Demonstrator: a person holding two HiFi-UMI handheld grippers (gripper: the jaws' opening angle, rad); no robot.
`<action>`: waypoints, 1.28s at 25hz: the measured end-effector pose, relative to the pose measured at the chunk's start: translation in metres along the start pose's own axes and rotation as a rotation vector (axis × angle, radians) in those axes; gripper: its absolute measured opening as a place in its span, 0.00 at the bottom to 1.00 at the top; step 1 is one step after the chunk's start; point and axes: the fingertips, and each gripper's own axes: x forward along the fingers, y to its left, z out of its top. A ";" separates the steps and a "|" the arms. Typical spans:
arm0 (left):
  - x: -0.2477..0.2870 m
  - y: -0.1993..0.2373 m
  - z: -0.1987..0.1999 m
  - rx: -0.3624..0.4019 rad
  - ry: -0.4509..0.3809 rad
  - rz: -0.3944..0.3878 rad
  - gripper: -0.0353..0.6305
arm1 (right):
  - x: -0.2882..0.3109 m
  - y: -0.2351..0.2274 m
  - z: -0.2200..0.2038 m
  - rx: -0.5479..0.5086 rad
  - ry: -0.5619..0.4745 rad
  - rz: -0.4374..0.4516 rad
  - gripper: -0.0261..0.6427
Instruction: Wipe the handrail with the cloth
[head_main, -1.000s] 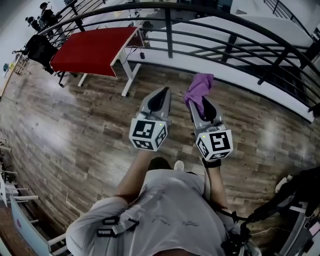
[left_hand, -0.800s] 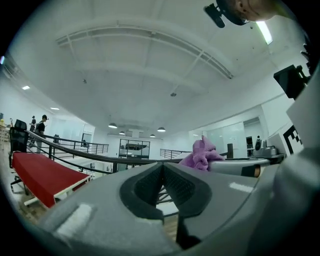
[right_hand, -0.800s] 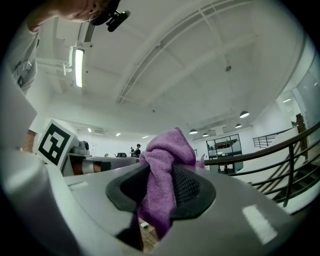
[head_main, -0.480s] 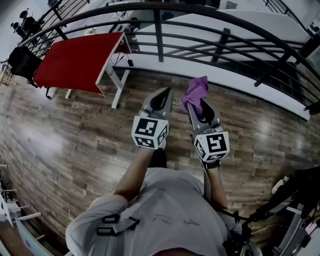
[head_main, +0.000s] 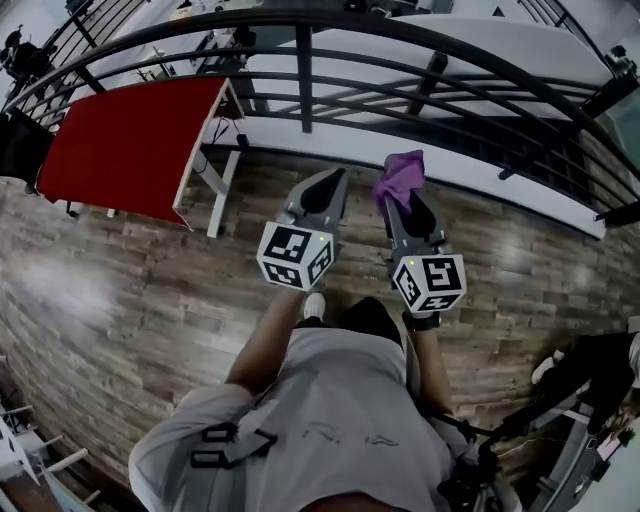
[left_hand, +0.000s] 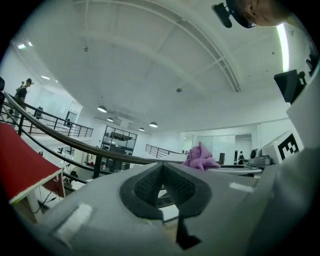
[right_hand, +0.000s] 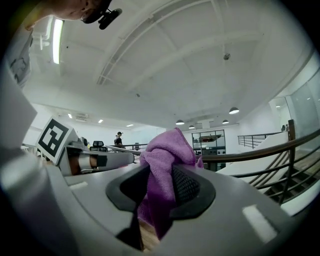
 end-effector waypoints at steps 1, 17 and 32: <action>0.008 0.003 -0.004 -0.003 0.005 0.000 0.06 | 0.004 -0.008 -0.005 0.009 0.014 -0.014 0.22; 0.245 0.056 0.042 0.129 -0.085 0.060 0.06 | 0.171 -0.214 0.044 0.021 -0.103 0.028 0.22; 0.333 0.216 0.033 0.076 -0.014 0.159 0.06 | 0.379 -0.210 0.005 0.091 0.020 0.206 0.22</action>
